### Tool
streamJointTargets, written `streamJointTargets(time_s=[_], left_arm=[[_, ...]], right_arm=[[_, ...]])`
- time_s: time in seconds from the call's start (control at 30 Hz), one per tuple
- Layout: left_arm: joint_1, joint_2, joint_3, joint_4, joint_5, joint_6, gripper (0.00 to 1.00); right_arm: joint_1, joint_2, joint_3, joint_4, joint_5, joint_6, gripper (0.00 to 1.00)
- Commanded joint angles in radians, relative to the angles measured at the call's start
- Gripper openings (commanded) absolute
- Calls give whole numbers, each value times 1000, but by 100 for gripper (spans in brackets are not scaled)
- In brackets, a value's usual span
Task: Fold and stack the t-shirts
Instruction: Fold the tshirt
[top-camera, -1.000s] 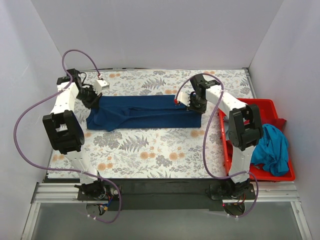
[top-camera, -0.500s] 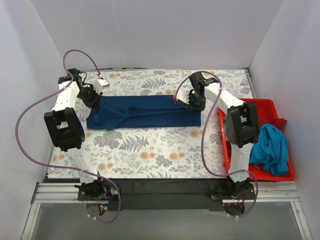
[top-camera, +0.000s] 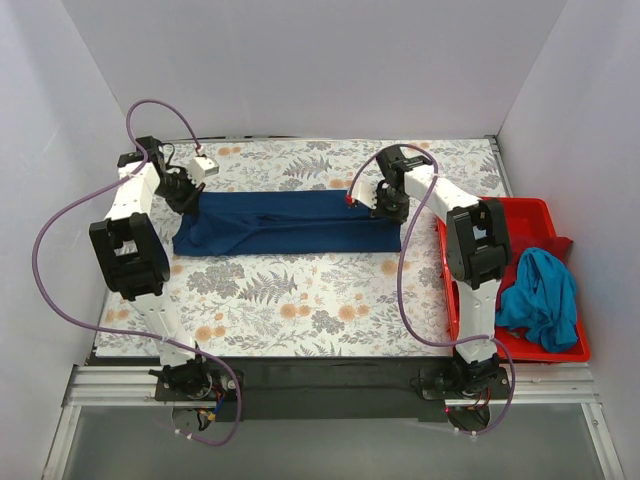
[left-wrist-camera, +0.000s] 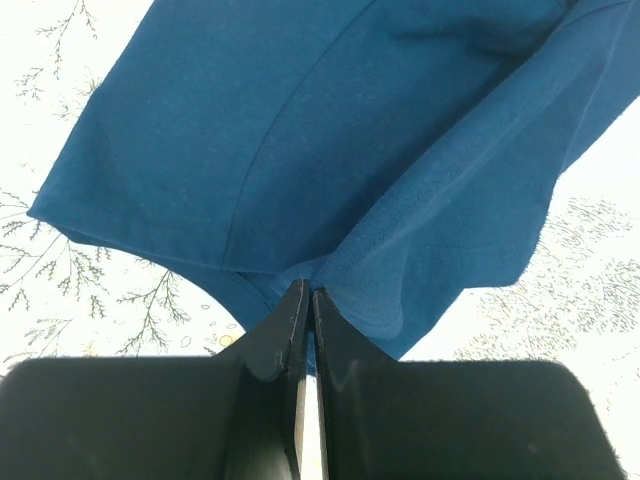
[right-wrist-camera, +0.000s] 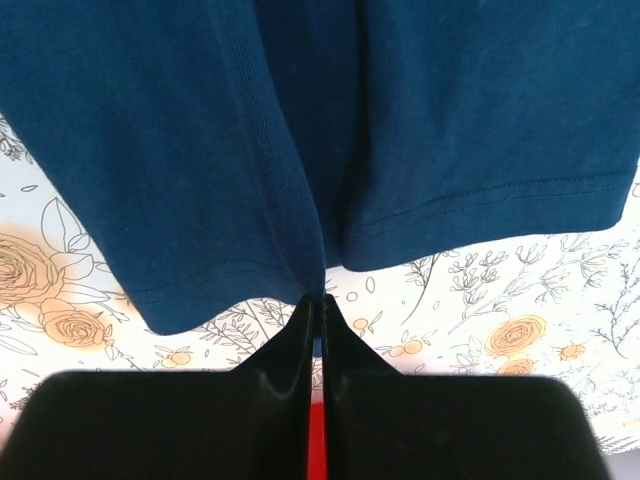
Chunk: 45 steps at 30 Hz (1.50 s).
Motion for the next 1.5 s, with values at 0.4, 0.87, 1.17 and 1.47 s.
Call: streamJointTargets(time_s=[0.4, 0.87, 1.17, 1.47], left_arm=[[2, 29, 20, 68, -11, -19, 0], [4, 43, -6, 77, -28, -22, 0], [4, 44, -8, 88, -49, -17, 0], [2, 67, 3, 86, -55, -23, 0]], right_arm=[[-14, 59, 85, -19, 24, -80, 1], [-14, 103, 137, -19, 30, -78, 1], [-14, 116, 143, -17, 33, -81, 1], [-14, 122, 146, -16, 33, -78, 1]])
